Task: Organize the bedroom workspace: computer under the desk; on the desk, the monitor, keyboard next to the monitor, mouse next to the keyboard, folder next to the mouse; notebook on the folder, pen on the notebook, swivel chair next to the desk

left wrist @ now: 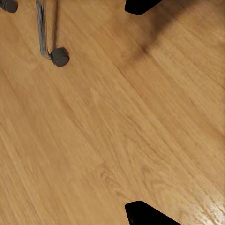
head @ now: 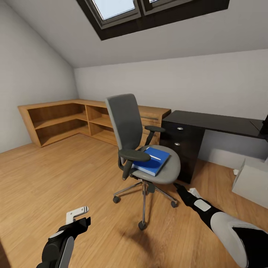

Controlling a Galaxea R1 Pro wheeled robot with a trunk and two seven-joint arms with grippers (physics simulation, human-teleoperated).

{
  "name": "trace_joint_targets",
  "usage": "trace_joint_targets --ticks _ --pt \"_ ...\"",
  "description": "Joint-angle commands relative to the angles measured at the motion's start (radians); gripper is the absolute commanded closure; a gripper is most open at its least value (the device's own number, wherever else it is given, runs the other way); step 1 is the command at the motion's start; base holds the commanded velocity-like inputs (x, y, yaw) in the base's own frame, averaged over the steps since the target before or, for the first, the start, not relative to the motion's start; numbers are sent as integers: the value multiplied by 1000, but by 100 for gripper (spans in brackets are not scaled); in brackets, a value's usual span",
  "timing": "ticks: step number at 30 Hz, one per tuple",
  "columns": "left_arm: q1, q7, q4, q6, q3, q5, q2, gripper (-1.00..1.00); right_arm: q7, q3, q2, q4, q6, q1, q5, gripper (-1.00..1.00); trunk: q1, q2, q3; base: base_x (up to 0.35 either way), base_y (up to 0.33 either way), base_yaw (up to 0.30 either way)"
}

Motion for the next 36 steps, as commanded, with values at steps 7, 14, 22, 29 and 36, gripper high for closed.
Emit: trace_joint_targets --ticks 7,14,22,29,36 --pt "-1 7 -1 3 1 11 -1 -100 33 -4 -3 -1 28 0 -3 -100 0 0 -1 0 0 0" --pt "-1 7 -1 3 1 11 -1 -100 38 -3 -2 -1 28 0 -2 -100 0 0 -1 0 0 0" --pt "-1 6 -1 3 0 11 -1 -100 39 2 3 -1 26 1 -1 -100 0 0 -1 175 108 0" --pt "-1 6 -1 3 1 11 -1 -100 38 2 4 -2 26 0 0 -100 0 0 1 260 138 61" --pt "-1 7 -1 3 -1 11 -2 -100 37 2 4 -3 26 1 0 -100 0 0 8 199 89 197"
